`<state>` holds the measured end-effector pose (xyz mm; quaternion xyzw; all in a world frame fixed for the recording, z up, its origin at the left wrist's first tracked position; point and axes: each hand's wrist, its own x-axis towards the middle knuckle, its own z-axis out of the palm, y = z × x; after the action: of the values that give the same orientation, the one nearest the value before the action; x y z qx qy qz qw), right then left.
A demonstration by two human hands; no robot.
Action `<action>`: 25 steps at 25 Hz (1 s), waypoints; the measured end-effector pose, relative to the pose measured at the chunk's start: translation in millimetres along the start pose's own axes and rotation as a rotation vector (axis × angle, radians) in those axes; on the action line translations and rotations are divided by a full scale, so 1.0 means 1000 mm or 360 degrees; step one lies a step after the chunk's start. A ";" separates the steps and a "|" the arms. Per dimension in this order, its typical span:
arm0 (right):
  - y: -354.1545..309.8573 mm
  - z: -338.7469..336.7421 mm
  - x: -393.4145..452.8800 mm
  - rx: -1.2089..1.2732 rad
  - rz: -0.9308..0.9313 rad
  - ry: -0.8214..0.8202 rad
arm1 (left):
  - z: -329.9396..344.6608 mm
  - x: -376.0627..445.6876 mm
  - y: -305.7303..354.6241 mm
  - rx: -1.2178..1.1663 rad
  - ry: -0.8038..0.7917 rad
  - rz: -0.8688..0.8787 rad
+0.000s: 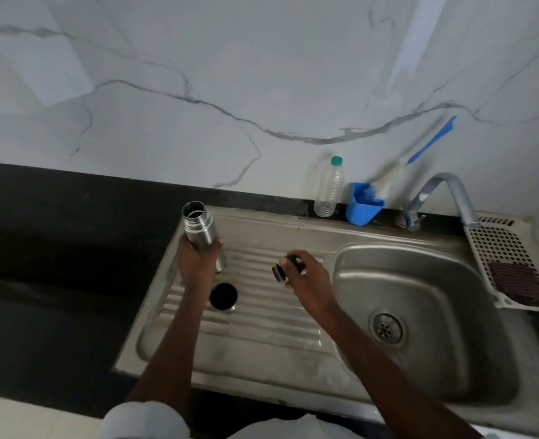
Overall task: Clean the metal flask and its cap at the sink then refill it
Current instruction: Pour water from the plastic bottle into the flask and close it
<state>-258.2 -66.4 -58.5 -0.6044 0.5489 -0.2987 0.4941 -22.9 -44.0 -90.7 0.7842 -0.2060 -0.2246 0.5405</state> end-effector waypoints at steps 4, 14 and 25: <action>-0.030 -0.033 -0.013 -0.0220 -0.0818 0.0378 | 0.015 0.000 0.006 0.0013 0.0003 0.0118; 0.018 -0.077 0.002 -0.0119 -0.0166 0.0677 | 0.073 -0.092 0.058 -0.0035 -0.0294 0.0557; -0.025 -0.174 0.014 0.0317 -0.0523 0.0298 | 0.105 -0.175 0.048 0.0344 -0.0515 0.0757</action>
<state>-403.8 -128.6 19.9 -0.6036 0.4542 -0.4830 0.4429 -229.3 -40.4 -55.5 0.7209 -0.4900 -0.1905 0.4516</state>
